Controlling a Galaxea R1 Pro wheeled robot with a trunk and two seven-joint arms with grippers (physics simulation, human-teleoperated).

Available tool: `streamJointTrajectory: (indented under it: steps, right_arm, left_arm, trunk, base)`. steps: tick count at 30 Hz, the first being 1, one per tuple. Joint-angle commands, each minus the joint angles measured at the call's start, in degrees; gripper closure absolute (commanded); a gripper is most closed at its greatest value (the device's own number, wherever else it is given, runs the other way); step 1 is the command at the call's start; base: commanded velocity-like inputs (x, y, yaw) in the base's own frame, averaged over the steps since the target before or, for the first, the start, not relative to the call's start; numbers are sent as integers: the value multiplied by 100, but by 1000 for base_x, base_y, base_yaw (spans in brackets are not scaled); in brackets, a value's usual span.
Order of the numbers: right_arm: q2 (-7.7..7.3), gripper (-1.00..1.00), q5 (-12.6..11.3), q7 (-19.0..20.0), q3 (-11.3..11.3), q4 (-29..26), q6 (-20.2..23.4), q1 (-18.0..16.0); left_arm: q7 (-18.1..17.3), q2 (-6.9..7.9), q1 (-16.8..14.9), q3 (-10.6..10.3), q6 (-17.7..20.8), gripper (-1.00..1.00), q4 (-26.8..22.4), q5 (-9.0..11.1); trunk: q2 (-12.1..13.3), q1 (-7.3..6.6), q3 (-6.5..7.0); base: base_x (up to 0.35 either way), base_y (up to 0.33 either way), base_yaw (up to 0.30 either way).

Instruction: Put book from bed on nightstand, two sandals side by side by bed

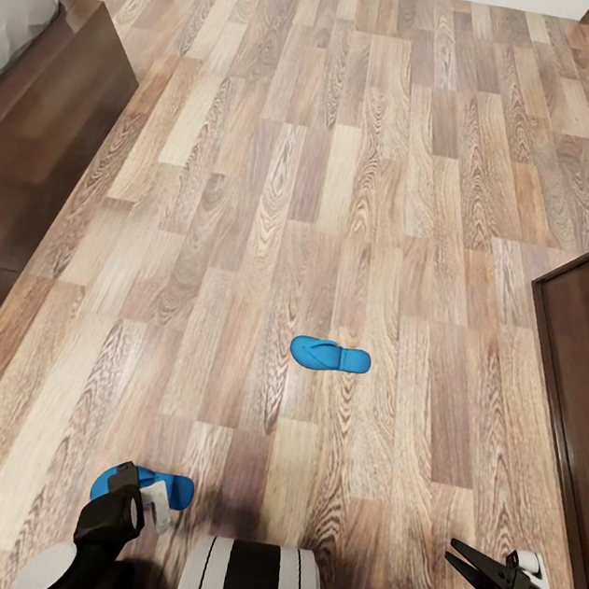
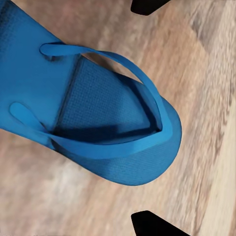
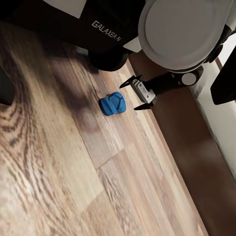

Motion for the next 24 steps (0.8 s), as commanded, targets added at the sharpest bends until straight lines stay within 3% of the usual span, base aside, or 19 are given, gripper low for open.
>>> streamJointTrajectory:
  steps: [1,11,14,18,24]
  right_arm:
    - [-1,-100,-20,3,0,1,38,0]
    - [-1,-100,-19,3,1,3,38,0]
    - [-1,-100,-19,3,0,3,38,2]
    - [-1,-100,-20,3,0,2,38,1]
    - [-4,-100,-20,5,0,1,38,1]
  left_arm:
    - [-43,0,-1,-6,17,-100,-8,-44]
    - [104,8,0,-3,17,-100,-37,-62]
    - [483,11,-2,0,21,-100,-40,-373]
    - [620,4,-1,4,22,-100,-29,-688]
    - [667,-21,-1,6,17,-100,-21,-794]
  trunk:
    - [-1,-1,-3]
    - [-1,-1,-3]
    - [-1,-1,-3]
    - [-1,-1,-3]
    - [-1,-1,-3]
  base:
    - [0,0,0]
    - [0,0,0]
    - [0,0,0]
    - [0,0,0]
    - [0,0,0]
